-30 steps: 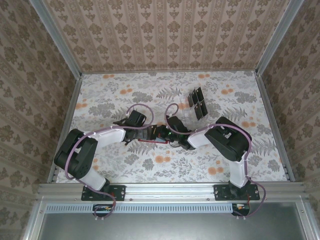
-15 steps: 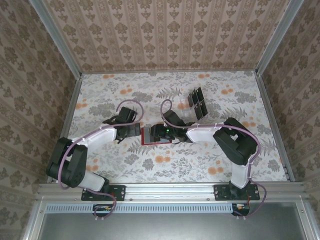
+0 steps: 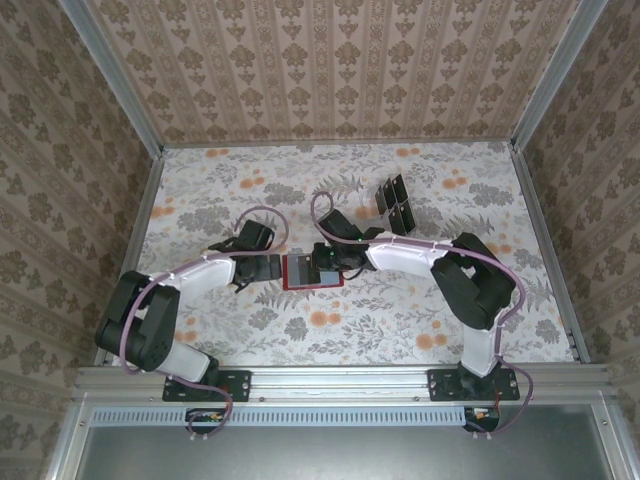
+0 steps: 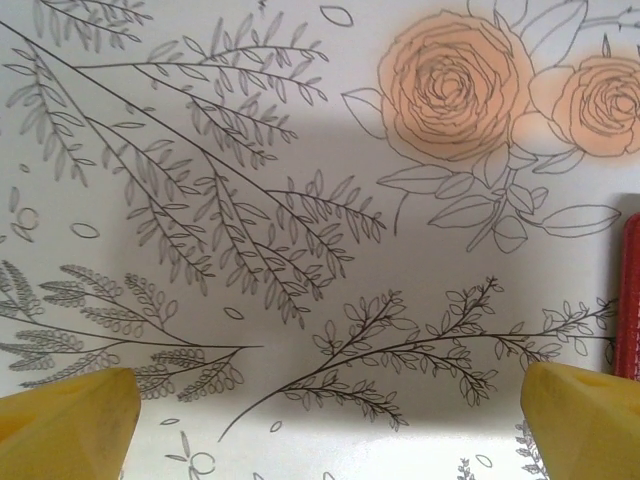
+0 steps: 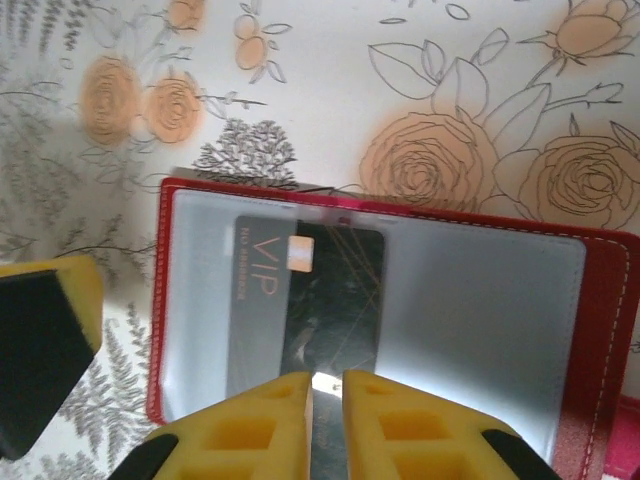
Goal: Put the credit cards into the card holder
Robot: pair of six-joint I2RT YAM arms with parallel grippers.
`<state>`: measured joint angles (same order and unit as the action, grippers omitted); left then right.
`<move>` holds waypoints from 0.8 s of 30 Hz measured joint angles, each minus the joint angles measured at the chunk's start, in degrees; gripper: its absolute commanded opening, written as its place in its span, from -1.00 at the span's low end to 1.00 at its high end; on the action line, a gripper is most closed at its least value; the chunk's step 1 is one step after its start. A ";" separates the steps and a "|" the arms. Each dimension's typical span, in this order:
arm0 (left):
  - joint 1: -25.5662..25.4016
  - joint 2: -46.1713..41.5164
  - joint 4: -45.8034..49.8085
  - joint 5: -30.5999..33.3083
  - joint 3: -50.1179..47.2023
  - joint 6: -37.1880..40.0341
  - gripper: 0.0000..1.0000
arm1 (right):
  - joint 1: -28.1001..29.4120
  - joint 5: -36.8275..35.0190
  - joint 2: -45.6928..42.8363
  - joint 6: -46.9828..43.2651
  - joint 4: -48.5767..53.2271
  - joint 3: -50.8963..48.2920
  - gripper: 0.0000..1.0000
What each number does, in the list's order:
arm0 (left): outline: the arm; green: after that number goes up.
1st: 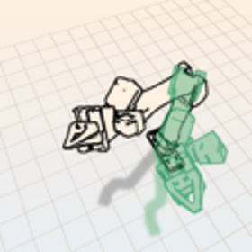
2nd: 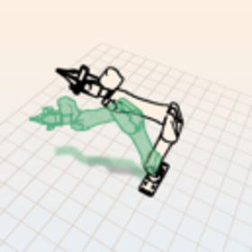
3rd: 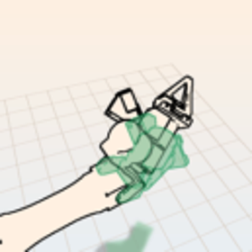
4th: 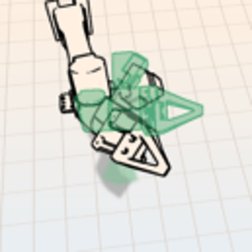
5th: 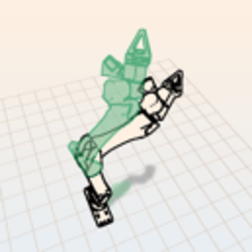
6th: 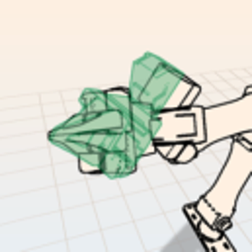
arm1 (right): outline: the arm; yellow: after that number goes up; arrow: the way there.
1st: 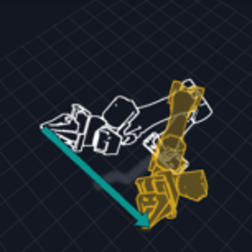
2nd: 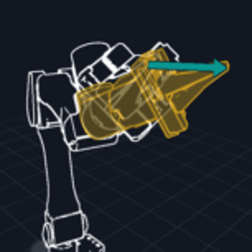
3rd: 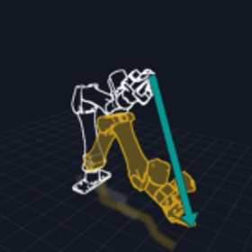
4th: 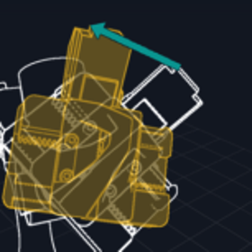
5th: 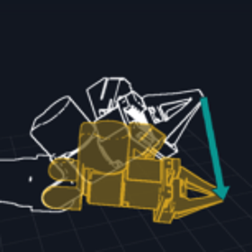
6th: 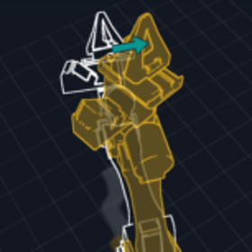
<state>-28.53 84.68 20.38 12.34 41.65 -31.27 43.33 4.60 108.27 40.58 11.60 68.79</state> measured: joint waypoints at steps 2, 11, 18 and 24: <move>-0.37 0.76 -0.17 -0.11 -0.02 0.00 1.00 | 0.00 -0.22 1.07 -0.35 0.94 0.50 -0.69; -1.09 2.47 -1.29 -0.37 -0.24 0.00 0.99 | 0.00 -1.01 3.89 -1.42 2.56 1.70 -0.73; -1.46 2.89 -1.99 -0.50 -0.28 0.00 0.99 | 0.07 -0.96 4.44 -1.42 2.82 2.27 -0.75; -1.86 2.97 -2.23 -0.33 -0.31 -0.02 0.99 | 0.57 -0.15 5.22 -1.18 2.51 3.13 -0.77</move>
<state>-30.39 87.66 18.15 12.01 41.34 -31.29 43.90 4.45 113.49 39.40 14.11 71.92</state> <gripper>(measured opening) 0.997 0.119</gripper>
